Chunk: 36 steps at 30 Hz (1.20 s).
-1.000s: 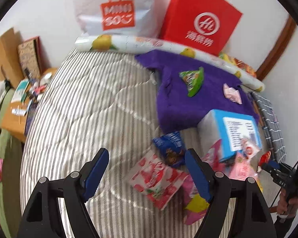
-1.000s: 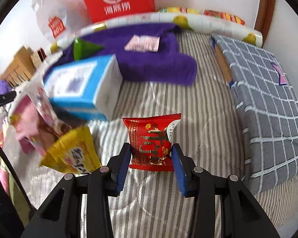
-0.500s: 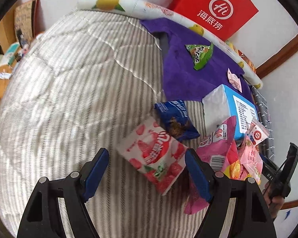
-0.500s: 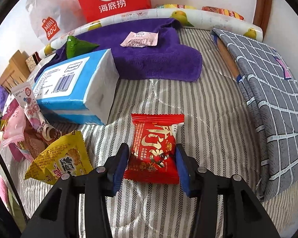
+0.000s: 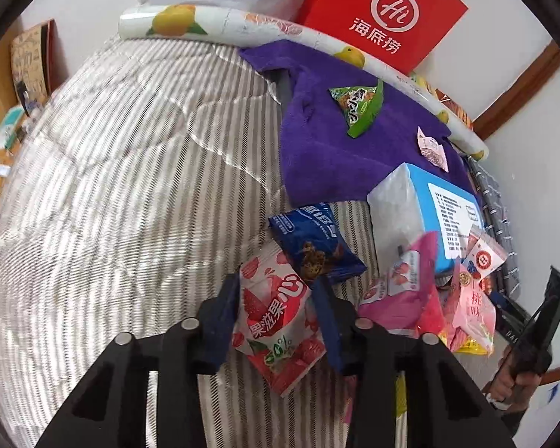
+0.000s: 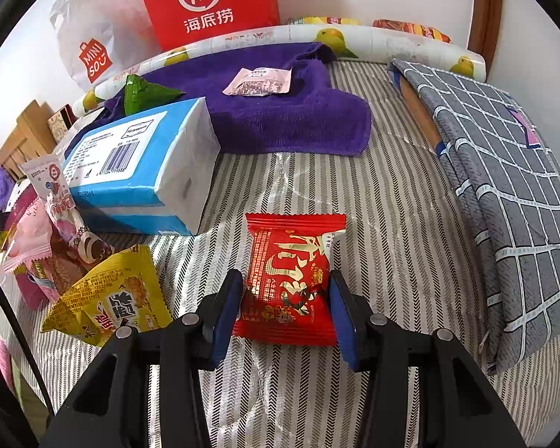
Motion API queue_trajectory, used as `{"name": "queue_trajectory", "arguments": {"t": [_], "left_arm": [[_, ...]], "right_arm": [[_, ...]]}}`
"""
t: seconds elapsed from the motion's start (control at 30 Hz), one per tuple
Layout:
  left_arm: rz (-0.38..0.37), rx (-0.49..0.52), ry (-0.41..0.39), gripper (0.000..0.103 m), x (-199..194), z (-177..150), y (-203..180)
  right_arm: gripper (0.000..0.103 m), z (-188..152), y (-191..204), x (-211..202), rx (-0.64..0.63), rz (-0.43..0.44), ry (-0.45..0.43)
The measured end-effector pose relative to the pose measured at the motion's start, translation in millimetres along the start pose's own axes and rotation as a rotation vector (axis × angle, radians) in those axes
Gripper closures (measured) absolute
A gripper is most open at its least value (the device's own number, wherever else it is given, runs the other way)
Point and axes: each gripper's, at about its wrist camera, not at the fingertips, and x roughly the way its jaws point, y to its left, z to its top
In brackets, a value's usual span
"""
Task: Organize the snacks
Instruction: 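Grasp the pink strawberry packet with the left gripper while the right gripper holds the red packet, then carry both packets to the towel, open the right gripper while the left keeps holding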
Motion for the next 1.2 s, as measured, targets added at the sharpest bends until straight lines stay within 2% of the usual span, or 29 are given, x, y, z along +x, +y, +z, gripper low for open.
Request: {"name": "queue_trajectory", "arguments": {"t": [0.03, 0.1, 0.17, 0.23, 0.33, 0.43, 0.53, 0.63, 0.67, 0.73, 0.97, 1.2], "left_arm": [[0.026, 0.014, -0.012, 0.077, -3, -1, -1], [0.033, 0.016, -0.009, 0.078, -6, -2, 0], [0.005, -0.002, 0.021, 0.078, -4, -3, 5], [0.001, -0.014, 0.031, 0.070, -4, -5, 9], [-0.007, -0.022, 0.022, 0.045, -5, -10, 11], [-0.071, -0.010, 0.036, 0.042, 1, -13, 7], [-0.076, 0.012, 0.032, 0.034, 6, -15, -1], [-0.070, 0.026, 0.010, 0.040, 8, -16, -7], [-0.070, 0.031, 0.007, 0.053, 8, -15, -8], [-0.083, 0.041, 0.017, 0.069, 9, -15, -10], [-0.041, 0.079, -0.031, 0.074, -6, -18, -10], [0.003, 0.058, -0.078, 0.074, -25, -18, 2]], "right_arm": [[0.057, 0, 0, -1, 0.003, 0.001, 0.000], [0.057, 0, -1, -1, 0.006, 0.002, 0.000], [0.057, 0, -1, -3, 0.009, 0.005, 0.001], [0.057, -1, -1, -4, 0.008, 0.006, 0.001], [0.057, -4, -2, -5, 0.007, 0.005, 0.002], [0.057, -6, -2, -6, 0.008, 0.005, 0.003], [0.057, -7, -3, -7, 0.011, 0.006, 0.004], [0.057, -8, -3, -8, 0.013, 0.006, 0.005], [0.057, -9, -4, -8, 0.015, 0.004, 0.006], [0.057, -10, -5, -8, 0.016, 0.003, 0.006], [0.058, -11, -4, -15, 0.023, -0.004, -0.006], [0.058, -6, 2, -35, 0.021, 0.015, -0.054]]}}
